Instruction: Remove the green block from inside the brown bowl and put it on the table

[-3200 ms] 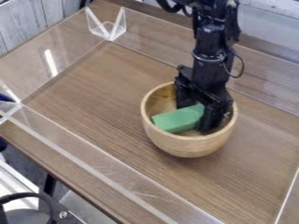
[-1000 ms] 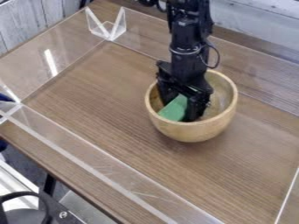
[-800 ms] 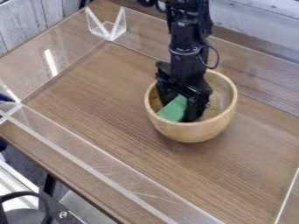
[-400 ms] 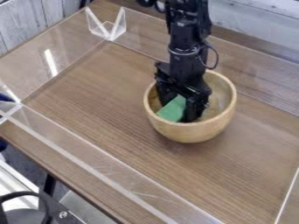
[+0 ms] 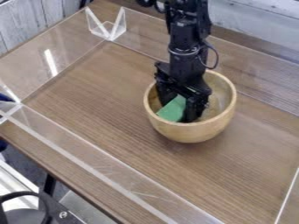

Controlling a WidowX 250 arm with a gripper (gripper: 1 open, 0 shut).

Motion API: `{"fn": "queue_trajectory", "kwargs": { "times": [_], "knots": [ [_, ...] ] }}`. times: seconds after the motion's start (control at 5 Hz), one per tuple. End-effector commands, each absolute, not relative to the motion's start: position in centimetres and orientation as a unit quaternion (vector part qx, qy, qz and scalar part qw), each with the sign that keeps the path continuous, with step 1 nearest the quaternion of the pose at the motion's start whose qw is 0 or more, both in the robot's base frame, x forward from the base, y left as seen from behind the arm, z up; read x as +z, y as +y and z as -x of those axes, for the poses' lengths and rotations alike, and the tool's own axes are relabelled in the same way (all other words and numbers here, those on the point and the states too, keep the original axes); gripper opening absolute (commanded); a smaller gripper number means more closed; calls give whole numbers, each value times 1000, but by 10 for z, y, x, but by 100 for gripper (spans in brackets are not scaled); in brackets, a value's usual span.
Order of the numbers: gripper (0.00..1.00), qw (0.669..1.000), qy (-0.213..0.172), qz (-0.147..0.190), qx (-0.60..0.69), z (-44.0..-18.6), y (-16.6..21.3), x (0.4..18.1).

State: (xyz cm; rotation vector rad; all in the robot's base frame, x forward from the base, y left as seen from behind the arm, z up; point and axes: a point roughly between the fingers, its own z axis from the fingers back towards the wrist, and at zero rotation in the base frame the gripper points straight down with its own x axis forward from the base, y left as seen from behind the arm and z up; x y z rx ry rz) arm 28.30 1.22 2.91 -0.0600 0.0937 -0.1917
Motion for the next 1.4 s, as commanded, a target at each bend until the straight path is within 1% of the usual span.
{"fn": "queue_trajectory", "kwargs": {
  "times": [0.0,0.2,0.4,0.8,1.0,1.2],
  "knots": [
    [100,995,26,29,-90,-287,14,40],
    [100,995,24,30,-91,-287,13,40],
    [0,995,23,30,-90,-287,13,40],
    [0,996,2,30,-85,-288,17,63],
    [0,997,-15,31,-76,-289,24,79],
    [0,998,-39,28,-42,-296,46,100]
  ]
}}
